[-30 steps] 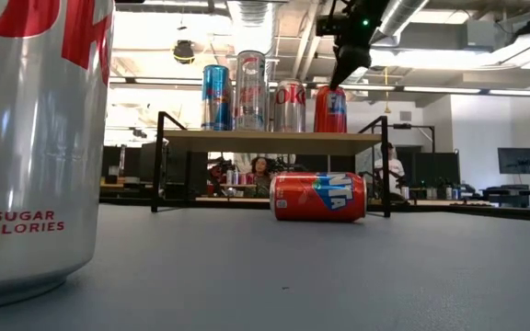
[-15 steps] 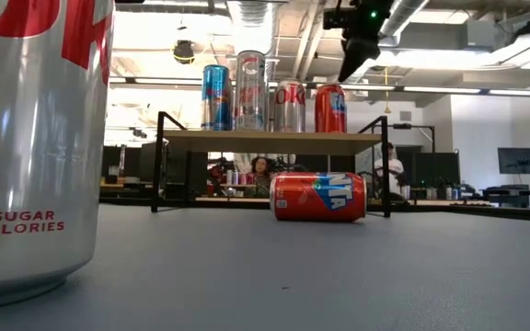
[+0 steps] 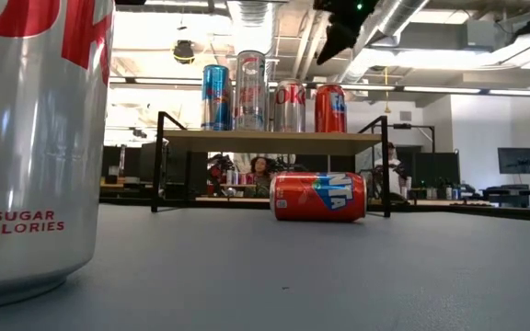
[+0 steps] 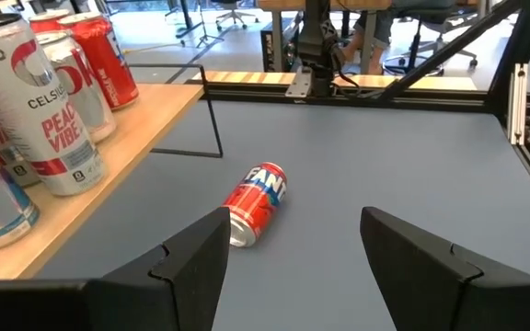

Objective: Place canned beverage on shelf
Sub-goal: Adjust the orange soda can

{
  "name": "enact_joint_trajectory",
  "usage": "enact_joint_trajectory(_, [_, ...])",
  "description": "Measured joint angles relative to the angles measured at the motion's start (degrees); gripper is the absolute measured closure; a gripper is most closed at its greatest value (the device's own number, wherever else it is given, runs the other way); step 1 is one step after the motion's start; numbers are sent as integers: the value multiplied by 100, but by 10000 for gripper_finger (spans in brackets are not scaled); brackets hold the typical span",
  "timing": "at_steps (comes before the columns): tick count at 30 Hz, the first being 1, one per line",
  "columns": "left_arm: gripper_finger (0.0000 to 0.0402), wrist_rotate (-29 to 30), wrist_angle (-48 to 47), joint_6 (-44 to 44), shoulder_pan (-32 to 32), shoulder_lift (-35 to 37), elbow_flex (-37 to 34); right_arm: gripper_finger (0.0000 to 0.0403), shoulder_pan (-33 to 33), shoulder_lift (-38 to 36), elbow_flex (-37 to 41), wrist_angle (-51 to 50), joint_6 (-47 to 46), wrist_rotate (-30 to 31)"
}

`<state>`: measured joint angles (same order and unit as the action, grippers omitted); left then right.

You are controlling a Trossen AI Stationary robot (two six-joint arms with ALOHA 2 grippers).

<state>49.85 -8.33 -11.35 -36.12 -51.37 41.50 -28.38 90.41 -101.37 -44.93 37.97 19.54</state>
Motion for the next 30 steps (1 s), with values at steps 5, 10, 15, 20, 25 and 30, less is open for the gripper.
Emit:
enact_joint_trajectory(5, [166, 4, -18, 8, 0, 0, 0, 403, -208, 403, -182, -70, 6, -446])
enact_joint_trajectory(10, [166, 48, -168, -39, 0, 0, 0, 403, -233, 707, -367, -165, 98, -466])
enact_joint_trajectory(15, [166, 49, -176, -84, 13, 0, 0, 403, -324, 901, -515, -433, 112, -469])
enact_joint_trajectory(20, [166, 49, -176, -114, 13, 0, 0, 403, -422, 919, -522, -519, 110, -464])
enact_joint_trajectory(25, [166, 49, -174, -143, 15, 0, 0, 403, -441, 907, -524, -857, -16, -454])
enact_joint_trajectory(30, [166, 49, -171, -138, 15, 0, 0, 403, -440, 884, -528, -1133, -112, -438])
